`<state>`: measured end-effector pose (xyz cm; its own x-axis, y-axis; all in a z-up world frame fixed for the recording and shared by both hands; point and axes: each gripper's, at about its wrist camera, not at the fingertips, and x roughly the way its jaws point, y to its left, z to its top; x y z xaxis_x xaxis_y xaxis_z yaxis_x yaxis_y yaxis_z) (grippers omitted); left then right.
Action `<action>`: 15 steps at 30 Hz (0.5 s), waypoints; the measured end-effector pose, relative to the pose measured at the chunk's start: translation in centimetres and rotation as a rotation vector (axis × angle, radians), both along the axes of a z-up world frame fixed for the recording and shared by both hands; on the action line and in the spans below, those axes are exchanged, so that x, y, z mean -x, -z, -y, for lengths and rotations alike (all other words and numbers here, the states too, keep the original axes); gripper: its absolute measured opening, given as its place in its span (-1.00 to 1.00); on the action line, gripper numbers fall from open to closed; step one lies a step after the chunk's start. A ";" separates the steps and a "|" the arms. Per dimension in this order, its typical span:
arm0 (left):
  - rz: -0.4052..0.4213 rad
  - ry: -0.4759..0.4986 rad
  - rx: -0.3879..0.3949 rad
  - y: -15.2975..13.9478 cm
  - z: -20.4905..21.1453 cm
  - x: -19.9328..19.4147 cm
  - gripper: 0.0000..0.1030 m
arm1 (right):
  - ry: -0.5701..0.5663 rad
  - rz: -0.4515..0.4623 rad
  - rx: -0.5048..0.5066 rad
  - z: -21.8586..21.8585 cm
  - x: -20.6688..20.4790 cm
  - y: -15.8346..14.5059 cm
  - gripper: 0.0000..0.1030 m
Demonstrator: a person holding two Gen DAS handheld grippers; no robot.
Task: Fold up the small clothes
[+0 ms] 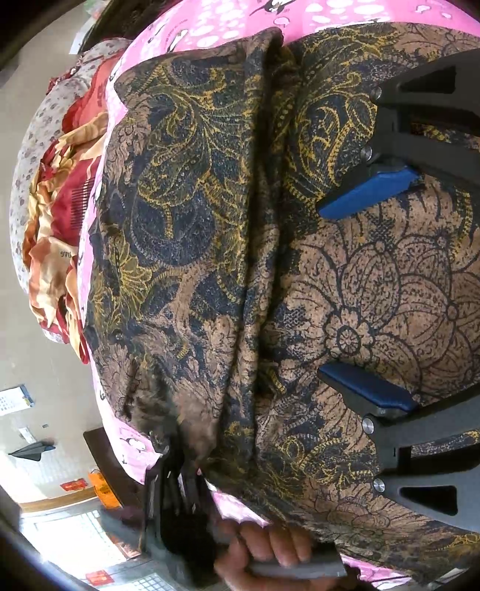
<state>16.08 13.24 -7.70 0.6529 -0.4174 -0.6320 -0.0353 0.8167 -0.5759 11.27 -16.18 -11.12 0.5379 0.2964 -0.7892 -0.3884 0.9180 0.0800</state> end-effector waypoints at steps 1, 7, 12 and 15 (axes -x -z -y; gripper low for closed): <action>0.037 0.009 0.007 -1.4 -0.3 1.1 -0.94 | 0.000 0.000 0.001 0.1 0.0 0.0 0.51; 0.035 -0.110 -0.127 -1.6 -4.1 3.0 -0.95 | 0.000 0.001 0.005 0.0 -0.1 0.1 0.52; -0.143 -0.087 -0.171 2.9 -4.7 1.4 -0.83 | -0.001 -0.008 -0.003 0.0 -0.2 0.1 0.54; -0.108 -0.108 -0.176 1.1 -5.3 2.3 -0.53 | -0.009 -0.041 0.006 0.3 -0.4 -0.9 0.35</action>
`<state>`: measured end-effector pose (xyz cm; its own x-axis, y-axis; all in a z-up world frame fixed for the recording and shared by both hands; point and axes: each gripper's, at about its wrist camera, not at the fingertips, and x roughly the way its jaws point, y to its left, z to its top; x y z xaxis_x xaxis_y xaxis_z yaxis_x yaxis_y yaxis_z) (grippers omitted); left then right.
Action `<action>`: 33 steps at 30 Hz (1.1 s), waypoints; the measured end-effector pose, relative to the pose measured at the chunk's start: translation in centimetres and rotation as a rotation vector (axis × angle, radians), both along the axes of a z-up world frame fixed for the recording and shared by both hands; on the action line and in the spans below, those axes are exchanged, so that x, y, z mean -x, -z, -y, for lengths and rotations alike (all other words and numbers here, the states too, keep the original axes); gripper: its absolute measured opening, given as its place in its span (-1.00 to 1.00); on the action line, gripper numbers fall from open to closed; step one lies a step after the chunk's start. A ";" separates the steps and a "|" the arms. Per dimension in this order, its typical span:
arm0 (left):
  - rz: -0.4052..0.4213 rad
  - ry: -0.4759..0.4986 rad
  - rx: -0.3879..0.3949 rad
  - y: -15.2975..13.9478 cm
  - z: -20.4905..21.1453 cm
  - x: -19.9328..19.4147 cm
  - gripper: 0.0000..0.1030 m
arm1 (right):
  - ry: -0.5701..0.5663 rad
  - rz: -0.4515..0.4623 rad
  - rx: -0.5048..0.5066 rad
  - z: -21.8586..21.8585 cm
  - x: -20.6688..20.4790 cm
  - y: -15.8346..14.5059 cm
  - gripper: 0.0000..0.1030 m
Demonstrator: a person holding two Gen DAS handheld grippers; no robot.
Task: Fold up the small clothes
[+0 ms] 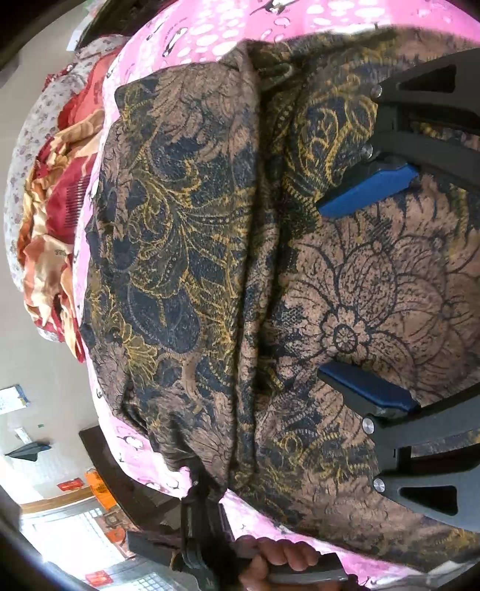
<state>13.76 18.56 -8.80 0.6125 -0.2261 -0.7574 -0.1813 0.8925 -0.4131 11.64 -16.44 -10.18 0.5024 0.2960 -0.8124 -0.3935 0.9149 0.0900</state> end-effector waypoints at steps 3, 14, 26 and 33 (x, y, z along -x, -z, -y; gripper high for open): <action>0.112 -0.109 -0.113 -2.9 -0.8 1.7 -0.08 | 0.039 0.135 -0.013 0.9 -0.9 -4.2 0.18; 0.034 0.093 -0.210 0.0 6.7 -4.7 -0.02 | 0.231 -0.094 0.190 14.4 -6.4 -0.4 -0.36; 0.079 0.109 -0.398 2.8 8.1 -3.9 0.18 | 0.207 0.075 0.000 12.0 -10.7 -8.1 -0.36; 0.048 0.090 -0.387 3.4 8.0 -4.4 0.52 | 0.354 -0.038 0.136 11.4 -17.4 -1.8 -0.37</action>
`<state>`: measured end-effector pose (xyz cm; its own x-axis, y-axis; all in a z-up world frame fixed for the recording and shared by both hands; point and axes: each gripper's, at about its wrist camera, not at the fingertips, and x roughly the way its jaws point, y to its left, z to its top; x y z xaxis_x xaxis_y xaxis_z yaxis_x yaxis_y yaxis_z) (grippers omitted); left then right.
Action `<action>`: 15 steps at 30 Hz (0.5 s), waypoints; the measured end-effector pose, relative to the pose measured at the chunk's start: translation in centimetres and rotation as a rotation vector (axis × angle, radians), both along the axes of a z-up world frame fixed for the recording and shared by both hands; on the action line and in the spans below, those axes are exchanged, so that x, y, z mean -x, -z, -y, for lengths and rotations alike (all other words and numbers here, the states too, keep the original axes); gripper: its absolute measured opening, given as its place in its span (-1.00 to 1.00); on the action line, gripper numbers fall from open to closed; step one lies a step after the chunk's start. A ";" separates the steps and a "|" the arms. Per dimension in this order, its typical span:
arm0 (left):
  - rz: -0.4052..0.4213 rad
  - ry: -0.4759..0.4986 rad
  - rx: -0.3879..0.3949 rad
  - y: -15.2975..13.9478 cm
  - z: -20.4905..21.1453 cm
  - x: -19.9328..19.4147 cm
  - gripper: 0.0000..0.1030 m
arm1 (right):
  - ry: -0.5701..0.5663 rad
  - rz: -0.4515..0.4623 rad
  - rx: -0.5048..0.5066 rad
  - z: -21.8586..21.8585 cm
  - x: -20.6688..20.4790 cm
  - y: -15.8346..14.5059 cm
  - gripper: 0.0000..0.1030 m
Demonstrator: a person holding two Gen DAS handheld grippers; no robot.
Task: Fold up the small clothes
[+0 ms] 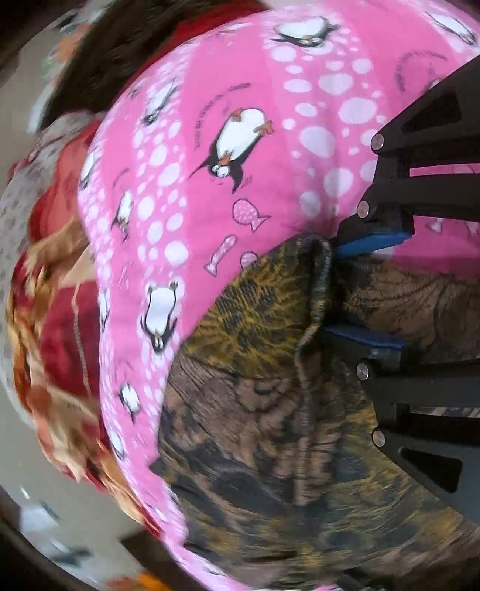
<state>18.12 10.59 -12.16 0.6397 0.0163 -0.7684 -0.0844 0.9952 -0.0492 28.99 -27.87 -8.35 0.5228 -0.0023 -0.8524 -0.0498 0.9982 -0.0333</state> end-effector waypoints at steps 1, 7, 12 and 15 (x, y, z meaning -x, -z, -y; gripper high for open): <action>-0.020 -0.015 0.036 0.3 -0.7 -0.3 0.52 | -0.009 -0.003 0.033 -0.4 0.0 -0.2 -0.36; -0.019 -0.023 0.041 0.2 -1.0 -0.6 0.53 | -0.015 0.187 -0.002 -3.1 5.8 -5.6 -0.32; -0.019 -0.023 0.042 0.2 -0.8 -0.6 0.54 | -0.117 0.124 0.019 -6.3 9.7 0.9 0.19; -0.018 -0.022 0.043 0.3 -0.8 -0.6 0.54 | -0.080 0.118 -0.078 -5.0 8.9 0.5 0.31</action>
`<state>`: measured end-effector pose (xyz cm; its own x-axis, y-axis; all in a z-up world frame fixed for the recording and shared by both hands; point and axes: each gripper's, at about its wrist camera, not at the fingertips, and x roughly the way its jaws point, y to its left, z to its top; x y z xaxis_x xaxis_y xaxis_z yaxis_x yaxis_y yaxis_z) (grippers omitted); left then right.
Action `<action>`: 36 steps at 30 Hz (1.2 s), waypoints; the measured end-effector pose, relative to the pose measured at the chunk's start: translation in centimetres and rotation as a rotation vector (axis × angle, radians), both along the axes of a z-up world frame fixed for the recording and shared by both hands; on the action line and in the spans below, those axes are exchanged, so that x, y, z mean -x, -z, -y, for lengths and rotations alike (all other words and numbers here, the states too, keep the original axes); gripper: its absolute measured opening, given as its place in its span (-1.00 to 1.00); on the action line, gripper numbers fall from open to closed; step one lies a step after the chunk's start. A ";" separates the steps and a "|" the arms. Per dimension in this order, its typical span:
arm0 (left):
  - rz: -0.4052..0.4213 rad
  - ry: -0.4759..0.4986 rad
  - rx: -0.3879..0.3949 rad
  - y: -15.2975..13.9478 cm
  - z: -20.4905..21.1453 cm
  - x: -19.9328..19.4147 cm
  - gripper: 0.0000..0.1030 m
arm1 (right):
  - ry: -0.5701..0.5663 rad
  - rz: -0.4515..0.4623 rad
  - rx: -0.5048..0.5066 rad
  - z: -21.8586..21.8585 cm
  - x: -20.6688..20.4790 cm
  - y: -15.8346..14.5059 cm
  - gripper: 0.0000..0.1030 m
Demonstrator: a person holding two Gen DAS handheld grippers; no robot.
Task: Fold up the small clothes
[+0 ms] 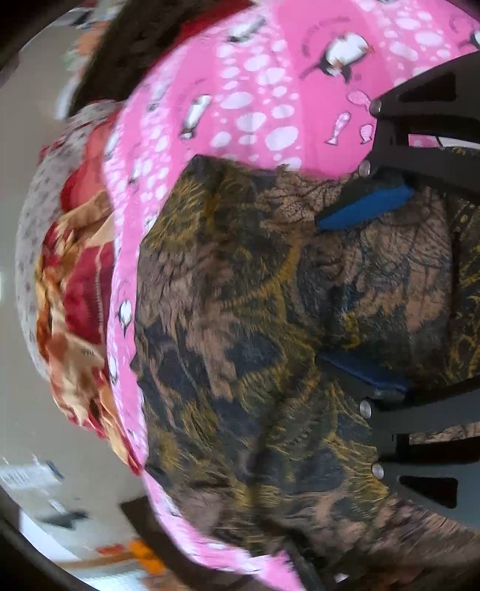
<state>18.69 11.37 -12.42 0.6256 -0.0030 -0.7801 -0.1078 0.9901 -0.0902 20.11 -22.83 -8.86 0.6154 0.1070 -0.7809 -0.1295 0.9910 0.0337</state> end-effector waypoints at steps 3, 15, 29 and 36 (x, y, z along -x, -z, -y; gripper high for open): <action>0.004 0.000 0.014 0.0 -0.2 -0.1 0.54 | 0.004 0.016 0.045 -0.9 -0.2 0.1 0.33; 0.040 0.000 0.087 -0.3 -1.2 0.5 0.53 | 0.051 0.024 0.089 -0.6 0.0 -0.2 0.45; -0.077 0.062 -0.013 -2.8 -0.6 0.9 0.54 | -0.059 -0.161 0.102 -6.1 1.4 -1.1 0.52; -0.065 0.170 0.040 -8.6 -6.5 15.1 0.54 | -0.197 0.006 -0.076 -2.8 12.4 -10.4 0.39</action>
<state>3.58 17.83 -3.80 0.5618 -0.1363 -0.8159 0.0542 0.9903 -0.1281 7.69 -19.99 1.51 0.5815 0.2843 -0.7622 -0.3208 0.9412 0.1063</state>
